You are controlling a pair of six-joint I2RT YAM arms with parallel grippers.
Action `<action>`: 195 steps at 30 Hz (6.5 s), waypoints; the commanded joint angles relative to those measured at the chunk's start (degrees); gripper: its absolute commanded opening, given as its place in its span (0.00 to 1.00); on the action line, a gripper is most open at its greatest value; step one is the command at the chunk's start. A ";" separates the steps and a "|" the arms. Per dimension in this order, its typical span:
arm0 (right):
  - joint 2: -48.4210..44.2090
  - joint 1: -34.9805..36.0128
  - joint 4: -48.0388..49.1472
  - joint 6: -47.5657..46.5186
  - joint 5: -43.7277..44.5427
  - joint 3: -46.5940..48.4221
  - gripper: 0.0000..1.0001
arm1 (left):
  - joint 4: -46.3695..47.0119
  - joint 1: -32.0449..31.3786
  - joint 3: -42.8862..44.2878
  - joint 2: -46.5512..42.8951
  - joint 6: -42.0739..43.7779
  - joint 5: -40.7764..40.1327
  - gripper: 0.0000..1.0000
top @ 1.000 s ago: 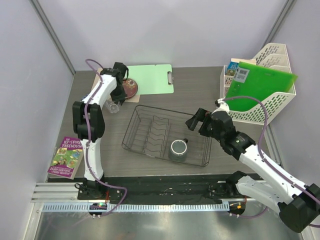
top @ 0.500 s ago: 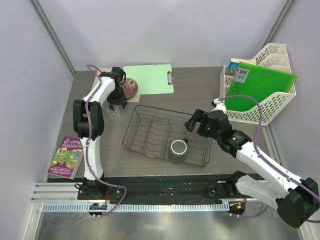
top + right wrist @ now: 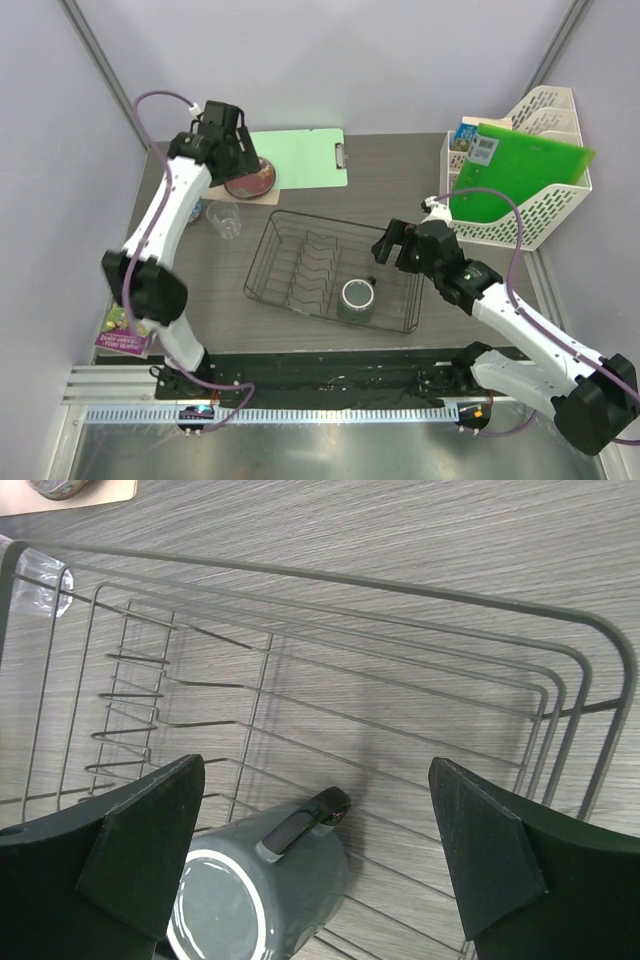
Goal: Unload the mixed dishes from the dish rack
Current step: Adjust the cup in the dish rack, then pick up the cup from the dish rack.
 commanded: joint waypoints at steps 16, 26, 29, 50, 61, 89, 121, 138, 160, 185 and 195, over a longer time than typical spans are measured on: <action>-3.94 0.20 -1.80 -0.35 -1.29 -0.70 1.00 | 18.73 -35.31 -28.96 -19.56 6.51 8.64 0.77; -5.08 0.20 -5.14 3.17 3.99 0.00 1.00 | 18.82 -42.61 -27.74 -15.34 10.38 9.88 0.77; -4.64 0.29 -5.84 3.44 4.26 -0.52 1.00 | 18.38 -44.37 -27.12 -13.94 10.47 9.71 0.76; -1.65 0.29 -5.75 7.31 -5.50 -5.10 0.89 | 20.31 -46.22 -34.68 -21.13 6.26 8.74 0.73; -1.57 0.29 -5.23 6.34 -10.49 -5.01 0.77 | 20.67 -46.84 -35.91 -22.80 4.76 8.21 0.70; 4.67 0.64 -2.15 6.60 -13.15 -2.02 0.76 | 19.17 -52.29 -33.01 -13.93 5.11 8.39 0.73; 11.88 0.91 2.77 5.90 -17.81 1.93 0.52 | 22.33 -52.29 -31.17 -6.73 6.08 11.19 0.65; 14.25 2.31 -5.84 0.19 -14.73 6.51 0.62 | 26.11 -52.29 -29.49 -3.38 2.48 6.11 0.64; 19.61 2.23 -12.61 -6.58 -10.51 13.18 0.70 | 27.61 -52.20 -38.63 -24.47 -2.62 -8.83 0.85; 28.14 2.31 -18.15 -10.19 -5.07 17.67 0.05 | 30.24 -52.20 -44.00 -25.35 -5.88 -9.19 0.83; 21.91 2.23 -17.01 -8.96 -1.29 21.18 0.01 | 30.68 -52.11 -44.70 -26.06 -6.14 -9.90 0.83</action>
